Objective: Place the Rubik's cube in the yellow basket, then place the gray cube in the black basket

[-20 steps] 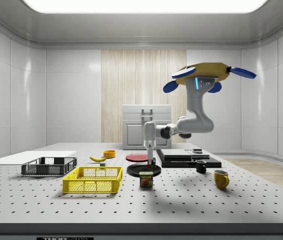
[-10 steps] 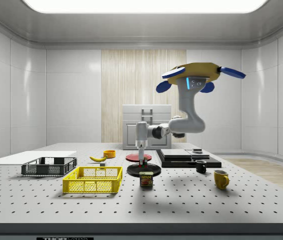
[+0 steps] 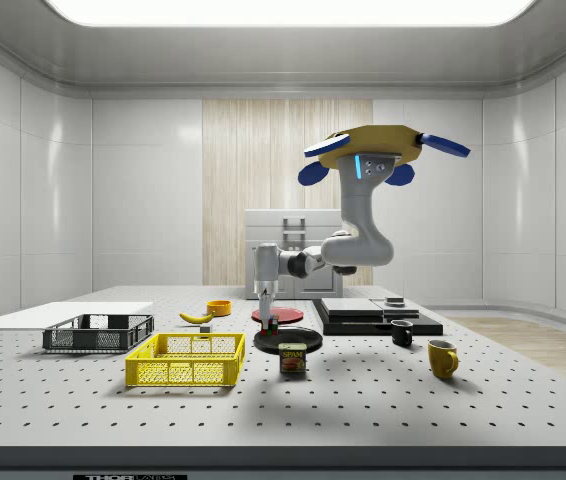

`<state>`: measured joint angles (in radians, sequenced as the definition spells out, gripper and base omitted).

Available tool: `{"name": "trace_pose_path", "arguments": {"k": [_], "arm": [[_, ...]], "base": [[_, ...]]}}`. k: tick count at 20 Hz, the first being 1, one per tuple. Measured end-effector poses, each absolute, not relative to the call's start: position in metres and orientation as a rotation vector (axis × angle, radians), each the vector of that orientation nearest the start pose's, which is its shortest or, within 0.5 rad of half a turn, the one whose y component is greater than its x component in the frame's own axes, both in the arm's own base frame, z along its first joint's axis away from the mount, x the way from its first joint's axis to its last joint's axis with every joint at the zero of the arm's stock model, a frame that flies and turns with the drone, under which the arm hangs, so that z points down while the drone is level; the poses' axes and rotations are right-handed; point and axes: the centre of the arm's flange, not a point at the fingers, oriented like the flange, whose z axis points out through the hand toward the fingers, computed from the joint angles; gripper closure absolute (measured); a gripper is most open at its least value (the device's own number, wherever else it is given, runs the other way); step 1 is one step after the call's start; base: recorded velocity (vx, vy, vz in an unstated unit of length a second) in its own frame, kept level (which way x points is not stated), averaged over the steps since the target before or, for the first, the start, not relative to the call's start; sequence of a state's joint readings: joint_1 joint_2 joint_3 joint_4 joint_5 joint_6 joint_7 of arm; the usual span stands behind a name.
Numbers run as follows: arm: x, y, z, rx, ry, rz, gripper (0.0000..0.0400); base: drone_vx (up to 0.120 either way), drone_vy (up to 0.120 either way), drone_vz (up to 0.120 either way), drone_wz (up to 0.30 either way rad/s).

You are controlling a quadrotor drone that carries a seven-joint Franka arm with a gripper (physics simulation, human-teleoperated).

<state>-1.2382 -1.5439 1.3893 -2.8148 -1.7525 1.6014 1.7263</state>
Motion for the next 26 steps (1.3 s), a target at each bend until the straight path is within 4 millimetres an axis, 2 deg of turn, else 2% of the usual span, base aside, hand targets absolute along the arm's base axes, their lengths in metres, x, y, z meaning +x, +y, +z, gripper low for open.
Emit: {"name": "trace_pose_path", "arguments": {"k": [6, 10, 26], "arm": [[0.3248, 0.0002, 0.4908, -0.002, 0.001, 0.809, 0.0113], [0.3248, 0.0002, 0.4908, -0.002, 0.001, 0.809, 0.0113], [0.3248, 0.0002, 0.4908, -0.002, 0.001, 0.809, 0.0113]], "base": [[0.12, 0.0, -0.007, 0.0], [0.12, 0.0, -0.11, 0.0], [0.12, 0.0, 0.0, 0.0]]}}
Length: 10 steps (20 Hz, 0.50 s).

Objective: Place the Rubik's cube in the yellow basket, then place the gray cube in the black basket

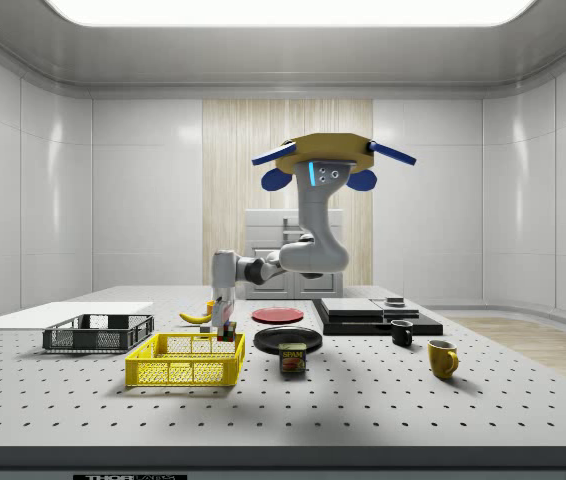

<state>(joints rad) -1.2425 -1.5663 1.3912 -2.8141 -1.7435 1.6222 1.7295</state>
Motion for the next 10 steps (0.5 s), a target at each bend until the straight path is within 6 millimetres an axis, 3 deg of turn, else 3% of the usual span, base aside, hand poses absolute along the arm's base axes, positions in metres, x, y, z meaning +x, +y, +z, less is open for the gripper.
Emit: {"name": "trace_pose_path", "arguments": {"k": [6, 10], "arm": [[0.3248, 0.0002, 0.4908, -0.002, 0.001, 0.809, 0.0113], [0.3248, 0.0002, 0.4908, -0.002, 0.001, 0.809, 0.0113]], "base": [[0.12, 0.0, 0.0, 0.0], [0.07, 0.0, 0.0, 0.0]]}}
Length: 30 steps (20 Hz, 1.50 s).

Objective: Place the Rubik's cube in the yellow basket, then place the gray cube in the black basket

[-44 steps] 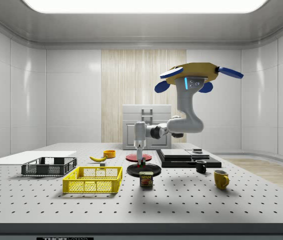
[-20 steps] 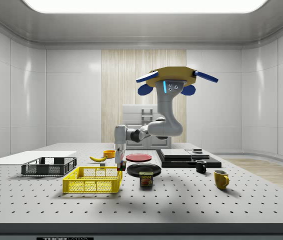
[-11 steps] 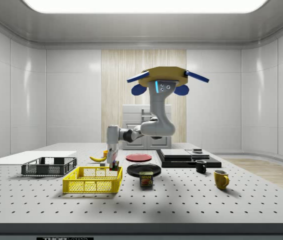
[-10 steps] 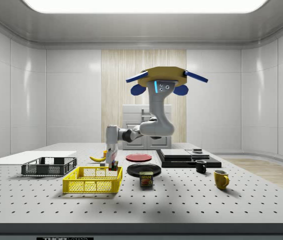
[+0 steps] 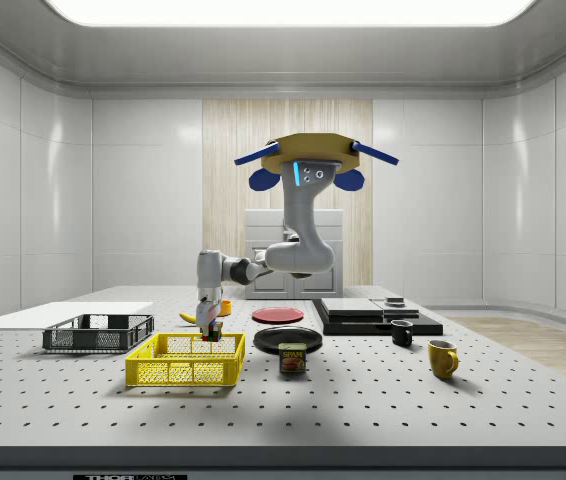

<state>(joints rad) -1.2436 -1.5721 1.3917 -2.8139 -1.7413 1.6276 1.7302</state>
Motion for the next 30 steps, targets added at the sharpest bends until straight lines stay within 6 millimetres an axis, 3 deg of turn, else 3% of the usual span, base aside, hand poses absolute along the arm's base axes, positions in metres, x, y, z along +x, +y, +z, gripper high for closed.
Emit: {"name": "trace_pose_path", "arguments": {"k": [6, 29, 30], "arm": [[0.325, 0.0, 0.498, -0.002, 0.001, 0.807, 0.0113], [0.325, 0.0, 0.577, -0.001, 0.0, 0.809, 0.0113], [0.325, 0.0, 0.579, -0.001, 0.0, 0.807, 0.0096]], "base": [[0.0, 0.0, 0.0, 0.0], [0.0, 0.0, 0.0, 0.0], [0.0, 0.0, 0.0, 0.0]]}}
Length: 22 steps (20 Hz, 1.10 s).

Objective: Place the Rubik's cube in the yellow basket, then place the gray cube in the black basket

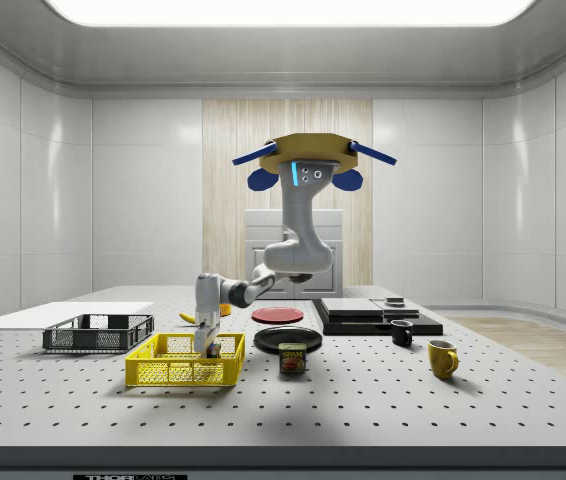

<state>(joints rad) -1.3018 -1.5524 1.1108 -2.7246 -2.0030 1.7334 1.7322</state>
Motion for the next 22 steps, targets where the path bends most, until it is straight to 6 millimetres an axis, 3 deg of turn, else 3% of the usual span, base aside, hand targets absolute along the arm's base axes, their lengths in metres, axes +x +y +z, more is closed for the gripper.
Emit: {"name": "trace_pose_path", "arguments": {"k": [3, 7, 16, 22], "arm": [[0.325, 0.0, 0.583, 0.0, -0.001, 0.798, 0.0045], [0.325, 0.0, 0.574, 0.0, -0.002, 0.792, 0.0017], [0.325, 0.0, 0.539, 0.001, -0.002, 0.787, 0.0002], [0.325, 0.0, 0.53, 0.001, -0.002, 0.786, 0.0]], "base": [[0.0, 0.0, 0.0, 0.0], [0.0, 0.0, 0.0, 0.0], [0.0, 0.0, 0.0, 0.0], [0.0, 0.0, 0.113, 0.0]]}}
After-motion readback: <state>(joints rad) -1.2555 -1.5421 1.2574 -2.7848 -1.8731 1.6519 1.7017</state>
